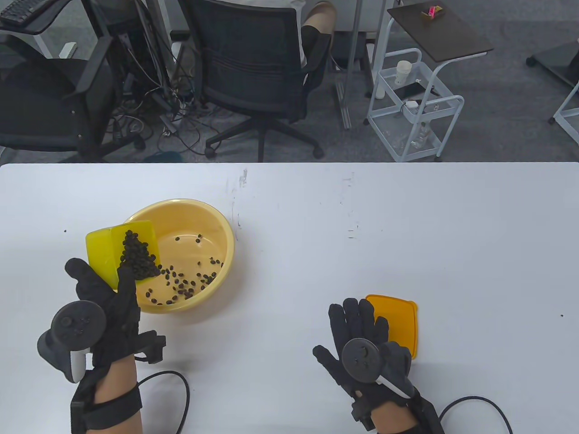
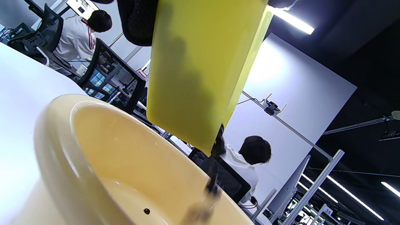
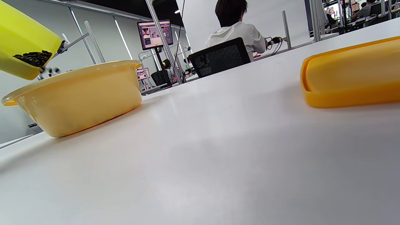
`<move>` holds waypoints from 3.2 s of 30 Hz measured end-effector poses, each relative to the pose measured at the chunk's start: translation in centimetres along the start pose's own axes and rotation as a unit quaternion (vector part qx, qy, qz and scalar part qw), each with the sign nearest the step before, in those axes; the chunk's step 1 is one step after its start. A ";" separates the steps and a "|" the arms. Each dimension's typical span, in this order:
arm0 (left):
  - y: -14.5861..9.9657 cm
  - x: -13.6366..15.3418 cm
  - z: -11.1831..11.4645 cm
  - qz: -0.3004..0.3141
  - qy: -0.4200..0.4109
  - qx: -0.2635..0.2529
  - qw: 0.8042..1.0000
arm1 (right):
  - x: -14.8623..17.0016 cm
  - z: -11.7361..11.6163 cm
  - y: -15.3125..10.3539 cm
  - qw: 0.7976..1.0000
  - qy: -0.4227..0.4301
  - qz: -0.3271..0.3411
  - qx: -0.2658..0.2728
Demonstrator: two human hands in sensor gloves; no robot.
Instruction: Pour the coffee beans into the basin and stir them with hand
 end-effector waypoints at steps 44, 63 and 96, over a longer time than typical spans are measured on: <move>0.0 -0.9 0.3 0.019 0.068 -0.007 0.997 | -0.3 -0.2 0.1 1.000 -0.002 0.007 -0.010; 0.0 -1.5 0.9 0.027 0.082 -0.003 0.996 | -0.3 -0.2 0.2 1.000 0.000 0.010 -0.010; -0.3 -4.6 2.4 0.123 0.254 -0.001 0.959 | -0.6 -0.4 0.2 1.000 0.001 0.015 -0.016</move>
Point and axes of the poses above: the tracker on the back of each hand, its own x axis roughly to the little-finger side, its own y axis roughly from the wrist to the fingertips, z = x × y, the point moved 3 cm from there along y, roughly from the wrist to the fingertips, and after that the axes turned 11 degrees about z, right-handed, at the moved point
